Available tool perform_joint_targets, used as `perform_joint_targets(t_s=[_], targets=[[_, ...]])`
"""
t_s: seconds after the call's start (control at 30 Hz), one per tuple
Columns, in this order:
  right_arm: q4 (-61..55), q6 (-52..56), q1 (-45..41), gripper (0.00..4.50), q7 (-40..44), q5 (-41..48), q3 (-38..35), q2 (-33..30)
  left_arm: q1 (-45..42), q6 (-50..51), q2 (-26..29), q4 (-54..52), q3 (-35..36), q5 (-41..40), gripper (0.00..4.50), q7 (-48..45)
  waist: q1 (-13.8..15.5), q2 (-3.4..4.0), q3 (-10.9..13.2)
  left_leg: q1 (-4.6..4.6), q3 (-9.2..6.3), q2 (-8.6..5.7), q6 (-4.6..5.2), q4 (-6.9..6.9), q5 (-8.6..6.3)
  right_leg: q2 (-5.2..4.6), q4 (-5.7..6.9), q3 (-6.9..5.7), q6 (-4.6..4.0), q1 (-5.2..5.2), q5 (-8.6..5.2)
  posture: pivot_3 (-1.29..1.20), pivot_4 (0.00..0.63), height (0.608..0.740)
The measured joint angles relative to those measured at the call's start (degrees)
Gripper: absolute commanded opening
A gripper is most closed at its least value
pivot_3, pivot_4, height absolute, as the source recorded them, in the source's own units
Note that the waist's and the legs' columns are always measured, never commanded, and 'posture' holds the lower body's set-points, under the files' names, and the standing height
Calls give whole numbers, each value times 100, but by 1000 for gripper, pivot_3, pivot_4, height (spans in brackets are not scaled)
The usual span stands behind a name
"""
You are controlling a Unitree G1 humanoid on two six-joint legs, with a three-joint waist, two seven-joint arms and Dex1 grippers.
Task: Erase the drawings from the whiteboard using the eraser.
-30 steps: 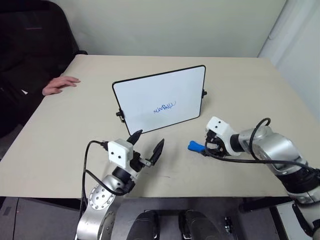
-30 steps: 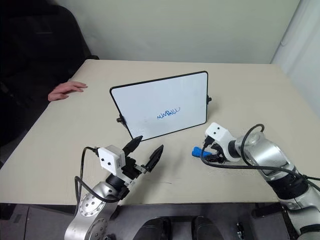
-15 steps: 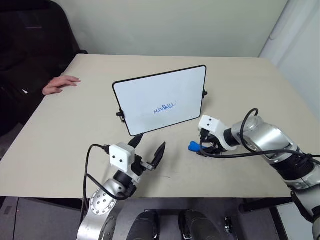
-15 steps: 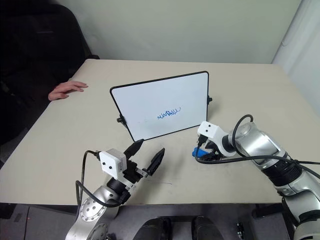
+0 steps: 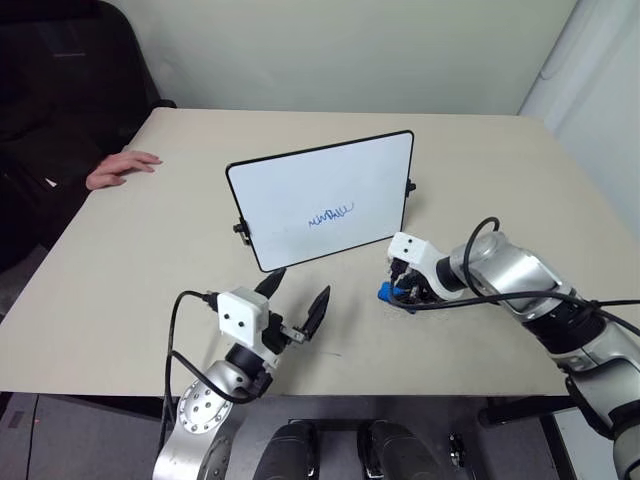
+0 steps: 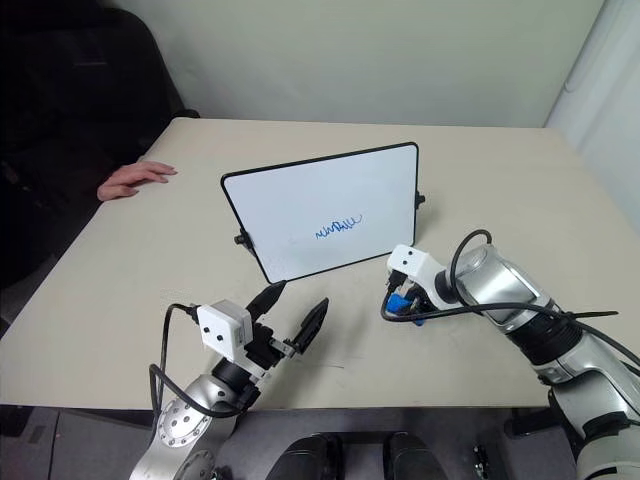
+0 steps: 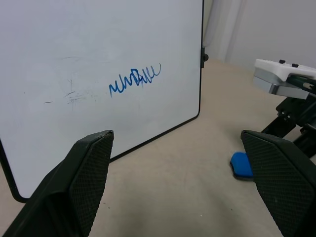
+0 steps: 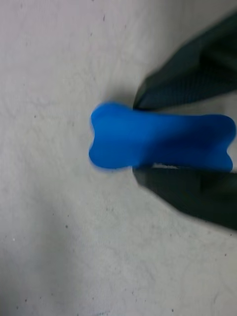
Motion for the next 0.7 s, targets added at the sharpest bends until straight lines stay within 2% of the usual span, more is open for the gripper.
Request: perform_joint_targets(t_s=[0.03,0.1,0.27,0.37,0.43,0.5,0.6,0.7], targets=[[3,-10,-5,512,12,-4,0,0,5,0,0,0,0,1,4500,0,0,0,0,0,0,0,0,0,0,0,0,0,-1,0,0,0,150,740],[5,-22,-12,185,41,-17,0,-1,13,1,1,-1,0,2,4500,0,-2,0,0,0,0,0,0,0,0,0,0,0,-2,0,1,0,150,740],[-61,58,52,126,25,-6,-104,-3,20,1,0,-4,-16,35,4500,3,-1,0,0,1,0,0,0,1,0,0,0,0,-3,1,2,0,150,740],[-282,292,320,126,-326,162,-840,310,35,1,-5,-16,-16,52,4500,19,-1,0,0,0,0,0,-1,1,0,0,1,2,-3,0,2,0,150,740],[-376,482,336,126,-704,260,-1489,754,34,1,-16,-16,-3,51,4500,32,-17,0,0,2,1,1,-2,-1,0,0,4,2,-6,-4,3,0,150,740],[-316,538,318,126,-1436,227,-2319,1456,23,1,-19,-14,83,34,4500,66,-39,-1,0,11,0,5,-5,-3,1,0,10,1,-12,-4,5,0,150,740],[-195,339,319,126,-2393,164,-3119,2354,2,2,-8,27,317,-41,4500,103,-38,-1,0,15,-1,7,-6,-5,2,0,16,-3,-20,-18,5,0,150,740],[-172,-338,407,126,-3141,37,-3459,3007,-89,1,27,141,538,-147,4500,90,-37,0,0,13,-1,7,-9,-2,-2,0,17,-3,-24,-28,6,0,150,740]])
